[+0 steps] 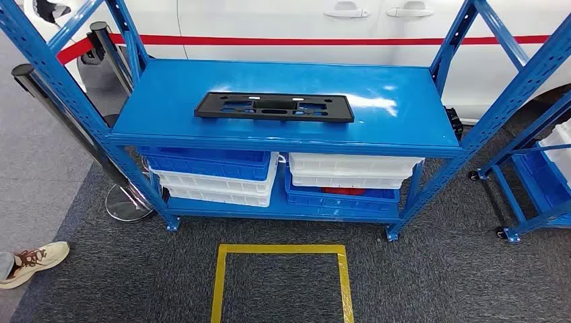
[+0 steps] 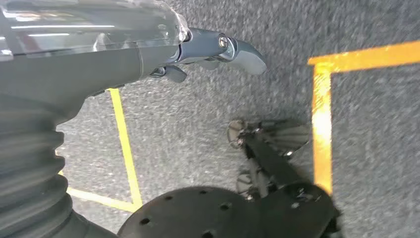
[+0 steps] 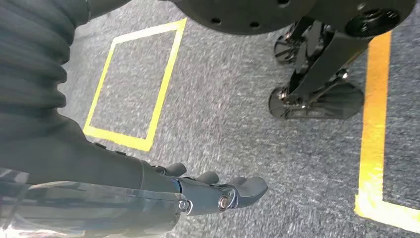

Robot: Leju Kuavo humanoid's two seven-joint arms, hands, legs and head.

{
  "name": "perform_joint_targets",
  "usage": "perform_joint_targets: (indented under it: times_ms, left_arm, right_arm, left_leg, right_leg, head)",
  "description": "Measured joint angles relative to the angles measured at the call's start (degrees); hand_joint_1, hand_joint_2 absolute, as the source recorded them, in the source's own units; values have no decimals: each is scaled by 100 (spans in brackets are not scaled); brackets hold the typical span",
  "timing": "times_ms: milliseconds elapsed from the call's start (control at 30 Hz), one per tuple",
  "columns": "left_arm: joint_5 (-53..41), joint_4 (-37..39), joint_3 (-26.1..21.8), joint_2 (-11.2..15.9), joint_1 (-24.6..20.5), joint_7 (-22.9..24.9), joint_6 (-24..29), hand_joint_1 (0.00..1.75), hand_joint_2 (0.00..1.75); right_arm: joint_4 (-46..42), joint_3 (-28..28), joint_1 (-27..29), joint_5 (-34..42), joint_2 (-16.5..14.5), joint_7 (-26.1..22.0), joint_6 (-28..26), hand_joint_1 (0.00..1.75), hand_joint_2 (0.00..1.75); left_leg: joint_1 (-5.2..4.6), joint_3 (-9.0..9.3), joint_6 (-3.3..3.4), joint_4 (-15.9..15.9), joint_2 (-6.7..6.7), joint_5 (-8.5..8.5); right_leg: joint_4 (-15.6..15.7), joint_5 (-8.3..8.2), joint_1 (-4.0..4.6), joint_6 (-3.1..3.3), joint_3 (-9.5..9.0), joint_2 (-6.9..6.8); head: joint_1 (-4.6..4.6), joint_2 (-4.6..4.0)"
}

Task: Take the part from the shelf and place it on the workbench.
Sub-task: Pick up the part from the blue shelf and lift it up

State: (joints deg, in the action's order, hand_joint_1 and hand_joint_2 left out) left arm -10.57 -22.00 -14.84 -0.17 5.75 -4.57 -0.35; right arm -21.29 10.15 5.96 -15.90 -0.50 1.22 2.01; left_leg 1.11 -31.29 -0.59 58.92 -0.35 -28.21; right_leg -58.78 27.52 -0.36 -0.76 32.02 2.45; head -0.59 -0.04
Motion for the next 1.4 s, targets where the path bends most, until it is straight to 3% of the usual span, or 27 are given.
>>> perform_joint_targets:
  times_ms: [33, 67, 133, 167, 200, 233, 367, 567, 700, 767, 833, 867, 900, 933, 1000, 1067, 1167, 1233, 1333, 1367, 1400]
  left_arm:
    - [-39, 4, -61, -1, -12, -10, 0, 0, 175]
    - [-79, 9, -124, -3, -22, -22, 0, 0, 131]
    - [-236, 26, -373, -10, -61, -70, 0, 0, 44]
    - [-320, 37, -508, -14, -81, -94, 1, 0, 0]
    - [-405, 50, -644, -20, -102, -120, 1, 0, 0]
    - [-490, 65, -784, -27, -126, -146, 2, 0, 0]
    - [-814, 140, -1338, -48, -221, -256, 2, 0, 0]
    - [-1223, 210, -2011, -57, -330, -423, 0, 0, 0]
    - [-1490, 243, -2445, -74, -422, -536, -12, 0, 0]
    - [-1622, 265, -2650, -100, -458, -590, -21, 0, 0]
    - [-1732, 293, -2824, -114, -473, -632, -27, 0, 0]
    - [-1782, 309, -2902, -120, -477, -650, -30, 0, 0]
    - [-1829, 322, -2974, -127, -483, -668, -32, 0, 0]
    - [-1874, 335, -3045, -137, -491, -686, -34, 0, 0]
    - [-1957, 356, -3179, -155, -511, -718, -37, 0, 0]
    - [-2038, 370, -3315, -161, -540, -747, -37, 0, 0]
    - [-2154, 397, -3499, -169, -589, -795, -39, 0, 0]
    - [-2228, 413, -3610, -182, -607, -818, -41, 0, 0]
    - [-2334, 436, -3785, -190, -629, -843, -42, 0, 0]
    - [-2374, 446, -3844, -191, -632, -855, -42, 0, 0]
    - [-2410, 456, -3901, -192, -633, -868, -42, 0, 0]
  right_arm:
    - [9, 49, -11, -60, -3, 17, 9, 0, 116]
    - [19, 99, -21, -121, -7, 27, 15, 0, 87]
    - [56, 290, -62, -355, -23, 55, 43, 0, 87]
    - [76, 392, -83, -477, -33, 55, 61, 0, 131]
    - [97, 497, -106, -598, -44, 51, 85, 0, 175]
    - [118, 606, -131, -717, -56, 43, 110, 0, 175]
    - [206, 1051, -238, -1150, -120, -90, 208, 0, 0]
    - [155, 1393, -394, -1439, -230, -627, 502, 0, 0]
    - [-126, 1338, -501, -1227, -297, -1042, 753, 0, 0]
    - [-353, 1269, -532, -1091, -309, -1246, 873, 0, 0]
    - [-629, 1192, -552, -942, -324, -1418, 979, 0, 0]
    - [-775, 1156, -556, -869, -330, -1490, 1026, 0, 0]
    - [-934, 1118, -558, -792, -335, -1560, 1074, 0, 0]
    - [-1100, 1080, -559, -718, -339, -1627, 1122, 0, 0]
    - [-1451, 992, -572, -571, -348, -1752, 1218, 0, 0]
    - [-1819, 896, -610, -426, -373, -1872, 1314, 0, 0]
    - [-2379, 771, -642, -225, -406, -2033, 1453, 0, 0]
    - [-2777, 680, -667, -99, -426, -2143, 1544, 0, 0]
    - [-3362, 532, -724, 80, -443, -2296, 1663, 0, 0]
    - [-3551, 476, -732, 139, -446, -2343, 1706, 0, 0]
    - [-3744, 416, -735, 197, -450, -2394, 1749, 0, 0]
  left_leg:
    - [0, 1, 0, 0, 0, 0]
    - [0, 1, 0, 0, 0, 0]
    - [0, 2, 0, 0, 0, 0]
    - [0, 1, 0, 0, 0, 0]
    - [0, 1, 0, 0, 0, 0]
    - [0, 0, 0, 0, 0, 0]
    - [-11, -7, 5, 6, -4, -3]
    - [-51, -9, 42, 13, -8, -7]
    - [-28, 42, 133, -96, 17, 66]
    - [11, 83, 185, -179, 49, 120]
    - [13, 83, 194, -187, 77, 125]
    - [17, 86, 187, -185, 88, 120]
    - [24, 92, 174, -182, 94, 111]
    - [38, 105, 151, -174, 96, 96]
    - [65, 130, 76, -140, 95, 48]
    - [56, 127, -20, -86, 96, 2]
    - [49, 125, -138, -99, 100, -6]
    - [71, 60, -182, 61, 94, -135]
    - [67, -446, -174, 1108, 85, -635]
    - [60, -625, -164, 1445, 83, -729]
    - [51, -719, -148, 1591, 83, -707]
  right_leg:
    - [0, 0, 0, 0, 0, 0]
    - [0, 0, 0, 0, 1, 0]
    - [-1, 0, 0, 0, 2, 0]
    - [-1, 0, 0, 0, 2, 0]
    - [-1, 0, 0, 0, 2, 0]
    - [-1, 0, 0, 0, 2, -1]
    - [4, -3, -27, -3, 1, -2]
    - [9, -14, -74, -35, 1, 0]
    - [-11, 8, -80, -99, 7, -48]
    - [-420, 261, -79, -118, 193, -139]
    - [-1157, 602, -97, -146, 564, -173]
    - [-1427, 668, -113, -163, 705, -178]
    - [-1507, 623, -130, -181, 756, -185]
    - [-1347, 462, -149, -198, 687, -198]
    - [-633, 72, -179, -231, 342, -240]
    - [-134, -78, -162, -190, 116, -252]
    - [-64, -58, -125, -41, 121, -235]
    - [-40, -70, -125, 56, 112, -234]
    - [-28, -66, -79, 152, 105, -232]
    - [-30, -61, -54, 167, 100, -230]
    - [-32, -55, -30, 179, 92, -224]
  head:
    - [0, 0]
    - [0, 0]
    - [0, 0]
    - [0, 0]
    - [0, 0]
    - [0, 0]
    - [0, 0]
    - [-1, -1]
    - [1, 0]
    - [8, 0]
    - [12, 0]
    - [11, 0]
    - [11, 0]
    - [11, 0]
    - [13, 0]
    - [20, 0]
    - [20, 0]
    - [19, 0]
    - [17, 0]
    - [17, 0]
    - [17, 0]
